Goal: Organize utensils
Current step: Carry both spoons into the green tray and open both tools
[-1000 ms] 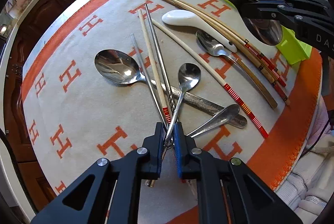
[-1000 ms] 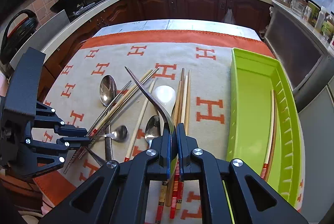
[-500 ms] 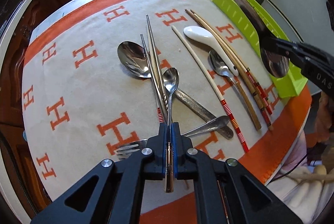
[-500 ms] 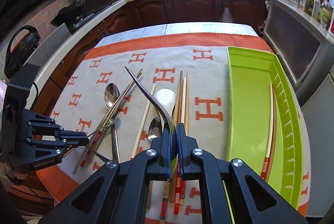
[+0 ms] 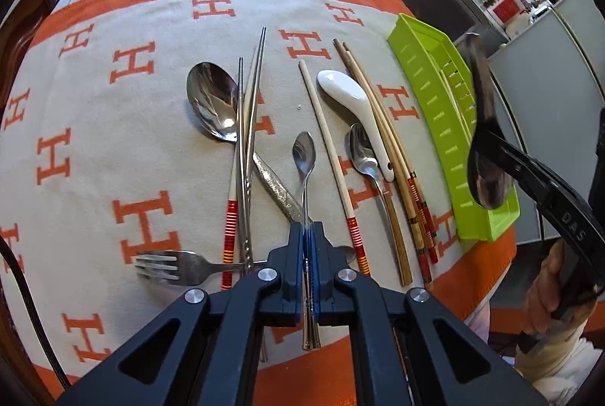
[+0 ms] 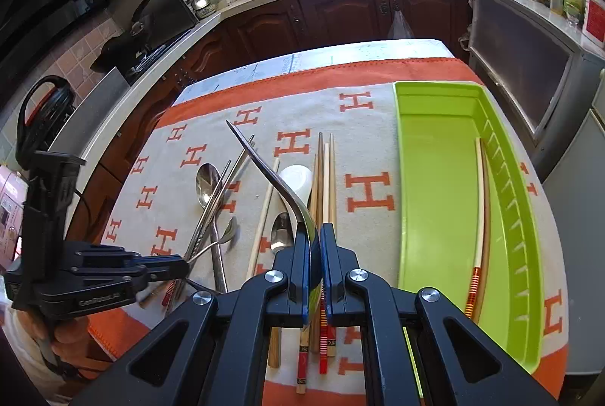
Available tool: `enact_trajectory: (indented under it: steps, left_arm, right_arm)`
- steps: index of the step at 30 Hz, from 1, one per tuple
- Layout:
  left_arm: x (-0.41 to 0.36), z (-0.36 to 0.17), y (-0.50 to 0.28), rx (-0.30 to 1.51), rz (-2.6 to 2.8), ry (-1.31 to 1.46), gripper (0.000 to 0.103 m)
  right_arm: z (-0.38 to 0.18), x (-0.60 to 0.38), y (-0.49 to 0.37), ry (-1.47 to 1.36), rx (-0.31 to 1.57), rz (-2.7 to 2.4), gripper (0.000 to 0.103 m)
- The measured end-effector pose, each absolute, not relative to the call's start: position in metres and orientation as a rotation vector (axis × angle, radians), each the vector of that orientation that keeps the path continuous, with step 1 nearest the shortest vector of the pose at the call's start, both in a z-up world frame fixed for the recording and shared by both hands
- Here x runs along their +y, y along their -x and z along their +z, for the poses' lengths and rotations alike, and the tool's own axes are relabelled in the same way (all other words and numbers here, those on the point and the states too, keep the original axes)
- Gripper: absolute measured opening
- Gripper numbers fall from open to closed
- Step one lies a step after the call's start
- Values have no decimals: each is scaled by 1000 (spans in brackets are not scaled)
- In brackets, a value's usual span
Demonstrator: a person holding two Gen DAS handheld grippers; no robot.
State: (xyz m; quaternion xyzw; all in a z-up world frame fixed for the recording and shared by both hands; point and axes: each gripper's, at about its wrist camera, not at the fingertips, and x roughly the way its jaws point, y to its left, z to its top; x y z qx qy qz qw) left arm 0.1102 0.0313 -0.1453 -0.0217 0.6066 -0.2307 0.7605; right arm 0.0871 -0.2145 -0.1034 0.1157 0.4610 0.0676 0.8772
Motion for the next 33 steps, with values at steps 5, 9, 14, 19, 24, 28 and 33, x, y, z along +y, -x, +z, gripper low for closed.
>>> enact_trajectory:
  steps: [5,9,14,19,24,28,33]
  left_arm:
    - [20,-167,-112,1388,-472,2,1]
    - [15,-173,-116,1400,-435,-42,1]
    - [7,-173,-115,1398,-433,-98,1]
    - [3,-168,-115,1381,-437,-56,0]
    - [3,-149,-116,1335,-453,79,0]
    - [-12,-121,-114,1271,-511,166,0]
    - [-38,-97,-118,1213,-567,255,0]
  right_arm:
    - [-102,-222,-83,-249,962,132,5]
    - [-102,-226,-80,-260,962,131,5]
    - [-105,-225,-80,-267,970,136,5]
    - [-103,-230,-80,-290,952,134,5]
    - [-93,-244,-77,-343,933,127,5]
    - [-89,-269,-75,-431,951,96,5]
    - [-96,-313,-76,-539,999,-20,5]
